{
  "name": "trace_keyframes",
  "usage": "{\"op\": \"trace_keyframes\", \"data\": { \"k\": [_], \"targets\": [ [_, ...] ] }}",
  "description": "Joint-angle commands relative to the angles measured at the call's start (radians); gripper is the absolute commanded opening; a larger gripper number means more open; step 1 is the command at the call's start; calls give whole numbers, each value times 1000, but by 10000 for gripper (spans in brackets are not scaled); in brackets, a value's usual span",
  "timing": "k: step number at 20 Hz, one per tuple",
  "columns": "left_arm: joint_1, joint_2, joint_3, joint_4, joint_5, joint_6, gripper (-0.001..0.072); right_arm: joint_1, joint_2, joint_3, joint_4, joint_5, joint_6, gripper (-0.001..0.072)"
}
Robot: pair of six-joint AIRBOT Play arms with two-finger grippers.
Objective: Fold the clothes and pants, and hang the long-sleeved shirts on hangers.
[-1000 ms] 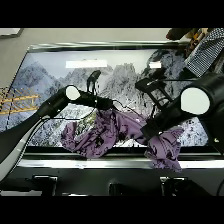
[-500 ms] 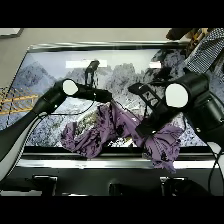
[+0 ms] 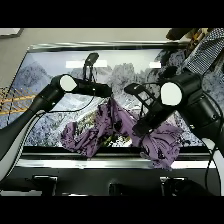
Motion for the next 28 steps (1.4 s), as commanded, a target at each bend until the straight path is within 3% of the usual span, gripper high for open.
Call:
{"op": "trace_keyframes", "data": {
  "k": [1,5,10,17,22,23,25,28],
  "targets": [
    [0,1,10,-1,-36,0,26,1,-5,0,-39,-21,-5,46],
    [-11,17,17,-5,-48,14,26,1,-11,0,-39,-117,-6,46],
    [-39,33,105,-17,-56,55,27,1,-19,0,17,-130,-45,46],
    [-55,50,174,-20,-311,111,27,1,-22,0,13,-248,-100,46],
    [-70,50,174,-15,-423,151,30,1,-24,0,-3,-291,-100,46],
    [-76,48,174,-15,-422,156,37,1,-24,0,-2,-303,-100,46],
    [-73,48,174,-10,-409,154,144,1,-24,0,-2,-311,-100,46],
    [-72,48,174,50,-405,153,119,1,-24,0,-5,-274,-113,46]
  ]
}}
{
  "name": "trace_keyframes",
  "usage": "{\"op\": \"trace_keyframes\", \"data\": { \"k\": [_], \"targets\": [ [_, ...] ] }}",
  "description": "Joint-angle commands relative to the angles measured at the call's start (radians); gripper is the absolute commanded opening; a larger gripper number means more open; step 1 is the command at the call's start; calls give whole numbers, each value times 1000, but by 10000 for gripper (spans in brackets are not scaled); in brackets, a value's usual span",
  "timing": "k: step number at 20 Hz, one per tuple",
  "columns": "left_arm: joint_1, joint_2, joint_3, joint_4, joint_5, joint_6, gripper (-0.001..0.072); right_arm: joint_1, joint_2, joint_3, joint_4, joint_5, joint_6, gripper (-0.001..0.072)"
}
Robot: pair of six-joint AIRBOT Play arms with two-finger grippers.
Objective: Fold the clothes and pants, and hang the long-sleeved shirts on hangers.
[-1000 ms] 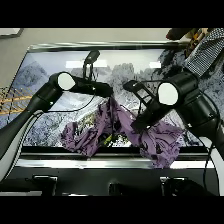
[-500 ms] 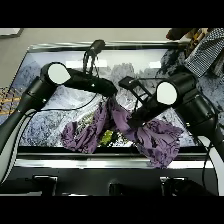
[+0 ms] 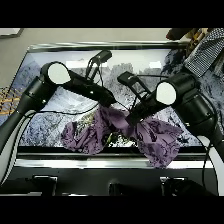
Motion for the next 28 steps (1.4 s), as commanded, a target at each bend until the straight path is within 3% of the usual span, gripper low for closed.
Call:
{"op": "trace_keyframes", "data": {
  "k": [1,7,8,10,11,21,28],
  "targets": [
    [-1,0,1,54,-13,6,26,0,0,1,-23,37,-9,46],
    [-1,-2,-2,219,-11,-85,28,0,45,2,-111,79,-5,46],
    [4,-7,-2,229,-12,-110,111,0,54,2,-110,85,11,46],
    [23,-24,-2,228,-12,-192,540,0,56,2,-119,100,38,46],
    [32,-35,-2,227,-11,-208,593,0,55,2,-129,95,61,46],
    [-3,-132,0,202,161,-320,593,0,55,2,-163,66,207,46],
    [-14,-202,5,202,169,-403,592,0,55,2,-171,66,291,47]
  ]
}}
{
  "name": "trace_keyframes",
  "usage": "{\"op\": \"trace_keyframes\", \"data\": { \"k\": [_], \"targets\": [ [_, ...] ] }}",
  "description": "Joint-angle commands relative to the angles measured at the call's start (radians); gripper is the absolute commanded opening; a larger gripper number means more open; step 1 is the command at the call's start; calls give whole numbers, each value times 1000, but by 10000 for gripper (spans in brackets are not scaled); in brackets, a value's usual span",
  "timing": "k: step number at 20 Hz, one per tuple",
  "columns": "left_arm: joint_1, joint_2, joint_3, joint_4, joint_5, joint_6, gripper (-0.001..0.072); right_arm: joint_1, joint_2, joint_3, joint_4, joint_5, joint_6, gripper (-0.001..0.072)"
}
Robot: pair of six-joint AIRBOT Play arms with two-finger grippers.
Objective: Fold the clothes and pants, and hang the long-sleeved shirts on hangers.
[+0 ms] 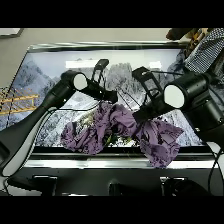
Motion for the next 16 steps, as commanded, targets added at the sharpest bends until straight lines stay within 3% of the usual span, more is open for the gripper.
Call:
{"op": "trace_keyframes", "data": {
  "k": [1,5,12,16],
  "targets": [
    [-9,-42,2,0,11,-47,593,0,1,1,-9,-1,55,47],
    [2,-99,2,23,11,-105,593,0,1,1,-13,0,56,47],
    [36,-144,2,63,11,-105,593,0,1,1,-13,-12,56,47],
    [34,-162,2,-69,3,-11,593,0,1,1,-13,-8,56,47]
  ]
}}
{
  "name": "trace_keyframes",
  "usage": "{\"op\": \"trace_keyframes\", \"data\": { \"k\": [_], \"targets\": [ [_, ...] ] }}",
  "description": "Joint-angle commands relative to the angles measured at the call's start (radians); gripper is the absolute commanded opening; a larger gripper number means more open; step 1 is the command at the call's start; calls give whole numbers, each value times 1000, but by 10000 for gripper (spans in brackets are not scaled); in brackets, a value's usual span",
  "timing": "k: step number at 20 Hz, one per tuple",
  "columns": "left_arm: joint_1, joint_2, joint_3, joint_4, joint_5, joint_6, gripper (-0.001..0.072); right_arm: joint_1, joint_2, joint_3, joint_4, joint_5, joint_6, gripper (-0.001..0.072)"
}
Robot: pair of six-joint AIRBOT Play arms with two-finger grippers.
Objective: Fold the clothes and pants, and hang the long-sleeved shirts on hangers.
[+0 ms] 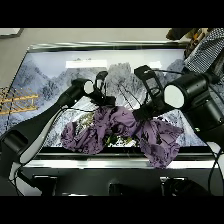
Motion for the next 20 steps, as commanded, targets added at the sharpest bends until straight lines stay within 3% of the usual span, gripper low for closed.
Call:
{"op": "trace_keyframes", "data": {
  "k": [1,9,12,17,18,19,20],
  "targets": [
    [2,-11,1,-93,-17,68,593,0,1,1,0,2,2,47],
    [67,41,0,-82,-149,70,593,0,1,1,0,4,2,47],
    [51,18,0,-106,-150,112,593,0,1,1,0,-2,2,47],
    [-1,-37,0,-116,-135,110,588,0,1,1,0,1,2,47],
    [-5,-41,0,-112,-135,110,494,0,1,1,0,2,7,47],
    [-5,-39,0,-113,-135,110,309,0,1,1,0,2,9,47],
    [0,-32,1,-113,-136,109,199,0,1,1,0,2,9,47]
  ]
}}
